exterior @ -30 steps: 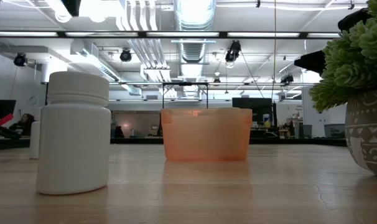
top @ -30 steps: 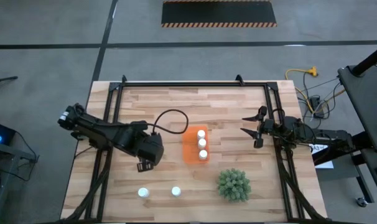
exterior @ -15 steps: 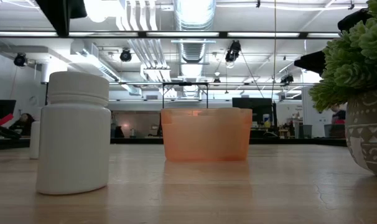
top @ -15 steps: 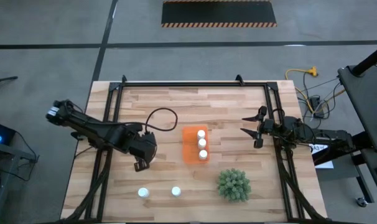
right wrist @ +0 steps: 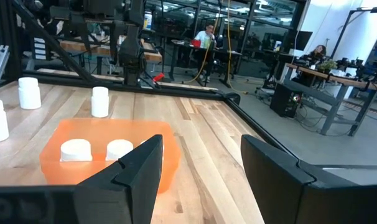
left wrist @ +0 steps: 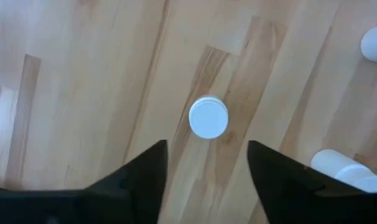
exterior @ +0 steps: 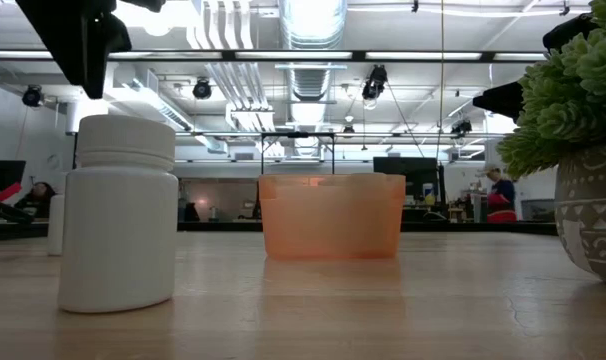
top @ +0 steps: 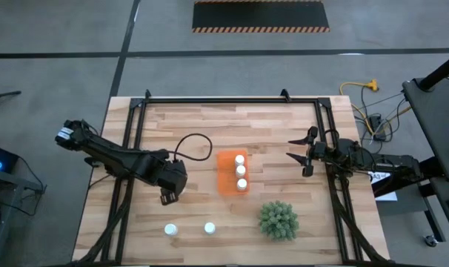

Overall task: Pick and place pill bottles into a basket
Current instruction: Put the white pill bottle into the orange bin

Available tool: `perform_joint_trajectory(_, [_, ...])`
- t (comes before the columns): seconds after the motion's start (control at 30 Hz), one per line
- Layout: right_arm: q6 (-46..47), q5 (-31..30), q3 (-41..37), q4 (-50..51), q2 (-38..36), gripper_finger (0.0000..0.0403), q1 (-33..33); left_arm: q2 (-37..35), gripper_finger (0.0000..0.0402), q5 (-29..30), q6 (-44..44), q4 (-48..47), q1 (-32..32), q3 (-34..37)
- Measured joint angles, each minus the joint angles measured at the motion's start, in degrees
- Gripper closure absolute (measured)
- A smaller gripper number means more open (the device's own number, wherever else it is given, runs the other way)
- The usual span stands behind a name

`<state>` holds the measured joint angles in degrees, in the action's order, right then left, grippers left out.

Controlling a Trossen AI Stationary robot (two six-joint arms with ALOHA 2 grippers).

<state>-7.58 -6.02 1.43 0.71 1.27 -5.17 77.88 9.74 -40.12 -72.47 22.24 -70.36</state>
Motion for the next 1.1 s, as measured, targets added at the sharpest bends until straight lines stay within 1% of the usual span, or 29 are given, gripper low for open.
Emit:
perform_joint_trajectory(0.13, [-0.07,0.00,0.00,0.00,0.03,0.0197,0.01,1.16,0.0148,0.08,0.00,0.02,0.00,0.30])
perform_joint_trajectory(0.23, [-0.03,0.00,0.00,0.00,0.01,0.0197,0.02,2.10,0.0118,0.61,0.00,0.07,0.00,0.62])
perform_joint_trajectory(0.37, [0.01,-0.02,0.00,0.00,0.02,0.0197,0.01,3.71,0.0094,0.81,1.57,0.35,0.02,1.69])
perform_joint_trajectory(0.47, [0.00,-0.01,0.00,0.00,0.01,0.0197,0.02,4.27,0.0091,0.81,2.00,1.86,0.01,3.97])
perform_joint_trajectory(0.67, [0.02,-0.02,-0.02,-0.02,0.03,0.0197,0.01,3.80,0.0091,-0.11,3.73,8.68,0.01,8.89])
perform_joint_trajectory(0.83, [-0.01,-0.01,-0.04,0.00,0.00,0.0197,0.01,3.63,0.0091,-1.75,4.15,11.15,0.00,10.45])
perform_joint_trajectory(1.0, [-0.01,0.00,-0.04,0.00,0.07,0.0197,0.02,3.61,0.0091,-1.77,4.72,13.06,-0.13,12.75])
perform_joint_trajectory(1.1, [0.04,-0.01,-0.04,-0.02,0.07,0.0197,0.02,3.61,0.0091,-1.77,4.73,13.88,-0.13,12.91])
